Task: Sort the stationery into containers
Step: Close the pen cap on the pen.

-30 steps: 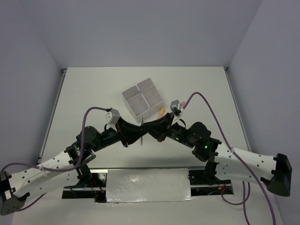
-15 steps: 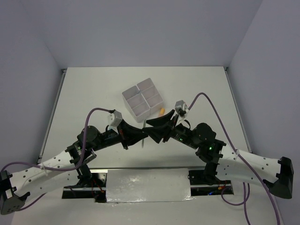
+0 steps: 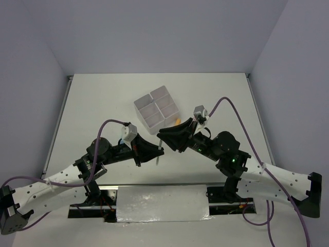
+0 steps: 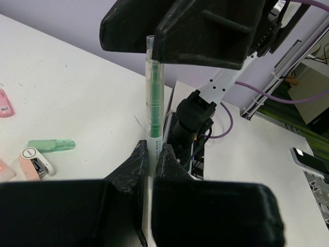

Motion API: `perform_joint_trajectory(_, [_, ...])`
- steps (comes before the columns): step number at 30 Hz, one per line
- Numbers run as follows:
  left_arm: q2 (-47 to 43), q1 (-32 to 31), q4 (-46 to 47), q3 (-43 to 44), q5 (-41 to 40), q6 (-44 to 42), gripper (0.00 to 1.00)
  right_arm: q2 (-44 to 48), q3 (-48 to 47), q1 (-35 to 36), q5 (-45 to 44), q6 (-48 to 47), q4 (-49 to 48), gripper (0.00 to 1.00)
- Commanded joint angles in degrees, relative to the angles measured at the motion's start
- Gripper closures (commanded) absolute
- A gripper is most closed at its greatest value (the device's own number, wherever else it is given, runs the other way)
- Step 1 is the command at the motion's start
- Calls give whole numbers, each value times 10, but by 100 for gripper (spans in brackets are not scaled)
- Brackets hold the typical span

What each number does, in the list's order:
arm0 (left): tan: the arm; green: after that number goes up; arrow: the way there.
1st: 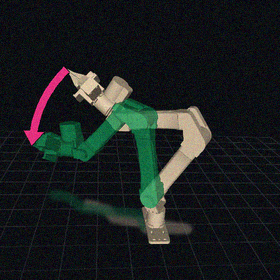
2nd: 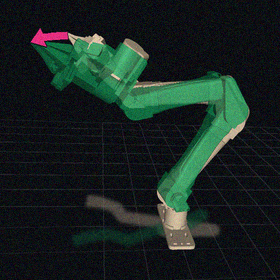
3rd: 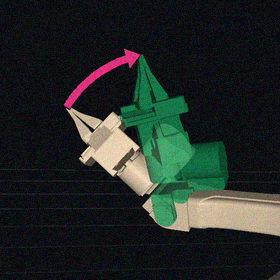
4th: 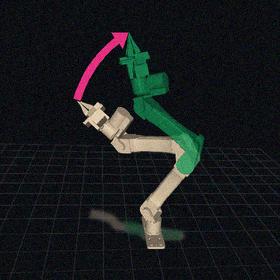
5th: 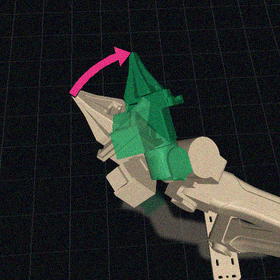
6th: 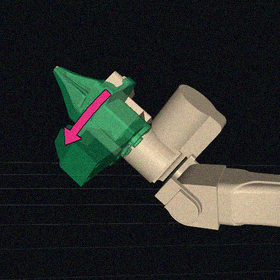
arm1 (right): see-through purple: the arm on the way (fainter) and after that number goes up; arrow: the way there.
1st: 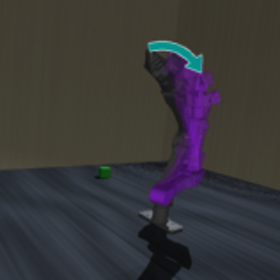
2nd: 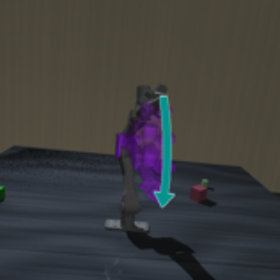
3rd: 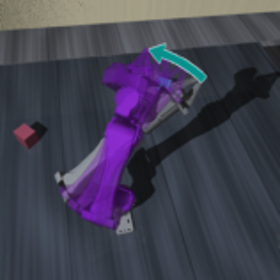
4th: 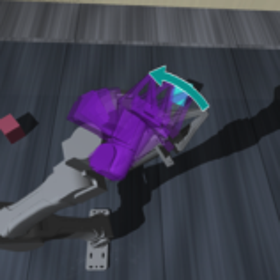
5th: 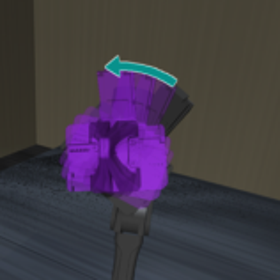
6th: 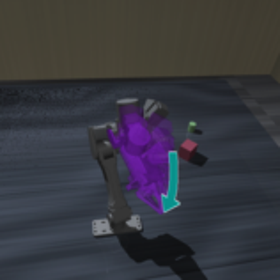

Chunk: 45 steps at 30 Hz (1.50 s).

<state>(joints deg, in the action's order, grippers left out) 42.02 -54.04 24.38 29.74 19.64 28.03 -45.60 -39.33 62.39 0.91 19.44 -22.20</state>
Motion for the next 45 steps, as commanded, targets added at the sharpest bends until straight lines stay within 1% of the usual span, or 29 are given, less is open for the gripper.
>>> perform_joint_trajectory(1, [-6, 0, 23, 6, 15, -25, 100, -4, -19, 4, 1, -6, -7, 68])
perform_joint_trajectory(3, [-9, 0, 19, 7, 8, -26, 100, -8, -17, 3, 3, -6, -6, 76])
perform_joint_trajectory(4, [-11, 0, 17, 8, 7, -27, 100, -10, -16, 3, 7, -5, -6, 77])
perform_joint_trajectory(5, [-14, 0, 15, 8, 6, -28, 100, -13, -12, 2, 8, -5, -7, 81])
perform_joint_trajectory(7, [-17, 0, 13, 11, 1, -30, 100, -15, -8, 3, 12, -1, -8, 85])
perform_joint_trajectory(9, [-20, 0, 7, 15, -4, -33, 100, -15, -2, 4, 13, 1, -11, 97])
perform_joint_trajectory(10, [-23, 0, 4, 17, -14, -33, 100, -15, 0, 3, 13, 2, -11, 100])
perform_joint_trajectory(15, [-30, 0, -3, 31, -35, -40, 100, -19, 24, 3, 22, 0, -10, 100])
perform_joint_trajectory(21, [-7, 0, -40, 91, -47, -78, 100, -40, 70, 4, 42, 5, -22, 100])
perform_joint_trajectory(28, [-5, 3, -68, 130, -60, -108, 100, -56, 118, 4, 52, 20, -34, 100])
perform_joint_trajectory(35, [-2, 26, -59, 141, -45, -106, 100, -83, 148, 5, 57, 31, -64, 100])
perform_joint_trajectory(42, [-1, 70, -22, 136, 7, -71, 100, -114, 163, 12, 65, 38, -87, 100])
perform_joint_trajectory(45, [-4, 82, -13, 137, 12, -64, 100, -127, 163, 15, 63, 38, -90, 100])
